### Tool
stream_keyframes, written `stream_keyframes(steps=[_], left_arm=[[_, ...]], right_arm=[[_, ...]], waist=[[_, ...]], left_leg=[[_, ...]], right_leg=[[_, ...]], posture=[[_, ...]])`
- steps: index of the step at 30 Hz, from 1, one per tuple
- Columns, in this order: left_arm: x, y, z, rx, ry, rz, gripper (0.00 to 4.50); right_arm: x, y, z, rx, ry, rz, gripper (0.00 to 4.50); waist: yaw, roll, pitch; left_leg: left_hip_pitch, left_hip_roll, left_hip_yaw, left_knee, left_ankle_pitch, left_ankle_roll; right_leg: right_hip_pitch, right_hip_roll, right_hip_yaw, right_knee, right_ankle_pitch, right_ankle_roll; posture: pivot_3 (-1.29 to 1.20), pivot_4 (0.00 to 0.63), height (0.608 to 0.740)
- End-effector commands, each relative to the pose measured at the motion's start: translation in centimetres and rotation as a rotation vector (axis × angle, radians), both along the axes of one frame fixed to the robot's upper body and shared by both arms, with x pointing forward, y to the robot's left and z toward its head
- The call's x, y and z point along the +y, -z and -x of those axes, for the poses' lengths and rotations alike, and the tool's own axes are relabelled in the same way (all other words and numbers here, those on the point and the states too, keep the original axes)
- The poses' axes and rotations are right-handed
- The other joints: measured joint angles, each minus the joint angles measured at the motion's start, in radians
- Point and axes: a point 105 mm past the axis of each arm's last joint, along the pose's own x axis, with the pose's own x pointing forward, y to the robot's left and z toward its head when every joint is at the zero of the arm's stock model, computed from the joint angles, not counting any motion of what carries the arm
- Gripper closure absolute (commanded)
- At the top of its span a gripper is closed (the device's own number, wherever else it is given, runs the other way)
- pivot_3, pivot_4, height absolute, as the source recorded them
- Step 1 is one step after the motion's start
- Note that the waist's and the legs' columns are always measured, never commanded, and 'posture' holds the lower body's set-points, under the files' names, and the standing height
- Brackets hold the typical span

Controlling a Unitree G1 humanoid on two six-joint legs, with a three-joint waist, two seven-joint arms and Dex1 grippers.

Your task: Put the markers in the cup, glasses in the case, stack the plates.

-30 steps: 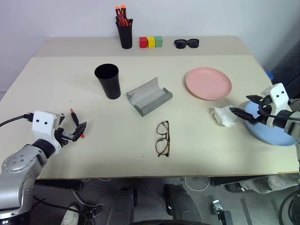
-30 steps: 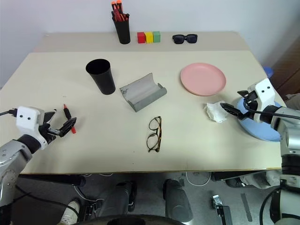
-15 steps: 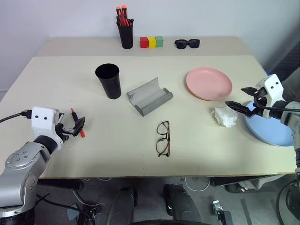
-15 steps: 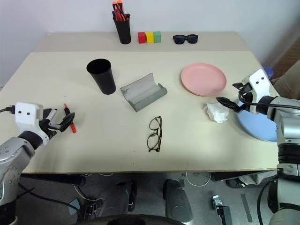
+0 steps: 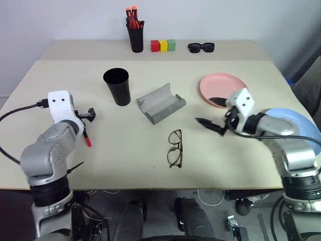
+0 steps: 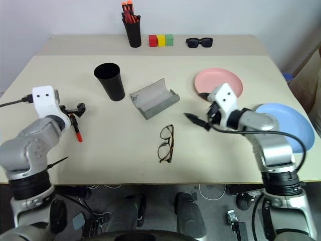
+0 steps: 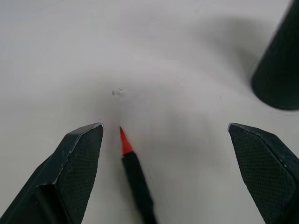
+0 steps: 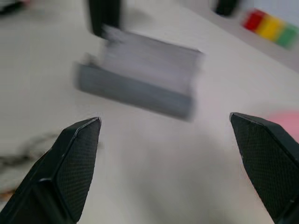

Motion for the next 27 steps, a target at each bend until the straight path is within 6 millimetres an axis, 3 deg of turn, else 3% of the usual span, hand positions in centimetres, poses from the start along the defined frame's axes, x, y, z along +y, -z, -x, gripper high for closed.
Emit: stream_keyframes(steps=[1,5,11,14,20,21,24,27], left_arm=[[0.9,0.6,0.3,0.099,-0.09,0.006,0.11],[0.3,2.1,0.3,0.225,-0.118,0.077,0.11],[0.3,2.7,0.4,0.334,-0.153,0.073,0.11],[0.2,2.8,0.2,0.346,-0.151,0.069,0.96],[0.0,2.5,-0.3,0.327,-0.148,0.07,3.98],[0.2,2.1,-0.5,0.295,-0.158,0.07,4.48],[1.4,-2.4,-2.0,-0.038,-0.192,0.006,4.48],[1.7,-7.6,-2.4,-0.371,-0.179,-0.062,4.48]], right_arm=[[2.9,-0.2,1.0,-0.028,-0.078,-0.025,0.0],[5.3,0.7,1.3,-0.022,-0.11,-0.054,0.0],[5.9,2.0,1.6,-0.001,-0.092,-0.059,0.0],[6.1,2.5,1.8,0.006,-0.093,-0.059,0.0],[6.7,2.7,1.9,0.004,-0.098,-0.065,0.0],[6.7,2.6,1.9,0.004,-0.097,-0.067,0.0],[6.7,2.3,1.9,-0.003,-0.091,-0.08,0.0],[6.3,0.6,0.4,-0.04,0.0,-0.18,0.0]], waist=[[-0.003,0.0,0.0],[-0.001,0.0,0.0],[0.002,0.0,0.0],[0.001,0.0,0.0],[-0.005,0.0,0.0],[-0.004,0.0,0.0],[0.0,-0.001,0.0],[0.004,-0.002,0.001]], left_leg=[[0.0,0.0,0.0,0.0,0.0,0.0],[0.0,0.0,-0.001,-0.001,0.0,-0.001],[0.0,-0.001,-0.002,-0.001,0.001,-0.002],[0.0,-0.001,-0.002,-0.001,0.001,-0.002],[0.001,0.0,-0.002,-0.002,0.001,-0.003],[0.001,0.0,-0.002,-0.002,0.001,-0.003],[0.001,-0.001,-0.002,-0.002,0.002,-0.003],[0.0,0.0,-0.002,-0.002,0.002,-0.004]], right_leg=[[0.0,0.0,0.0,0.0,0.0,0.0],[-0.001,0.0,-0.001,0.001,0.0,0.0],[0.0,0.0,-0.001,0.0,0.0,0.0],[0.0,0.0,-0.001,0.0,0.0,0.0],[-0.001,0.0,-0.001,0.001,0.0,0.0],[-0.001,0.0,-0.001,0.001,0.0,0.0],[-0.001,0.0,-0.001,0.001,0.0,0.0],[-0.001,-0.001,-0.001,0.001,0.001,-0.001]], posture=[[0.0,0.15,0.74],[0.0,0.15,0.74],[0.0,0.15,0.74],[0.0,0.15,0.74],[0.0,0.15,0.74],[0.0,0.15,0.74],[0.0,0.15,0.74],[0.0,0.15,0.74]])
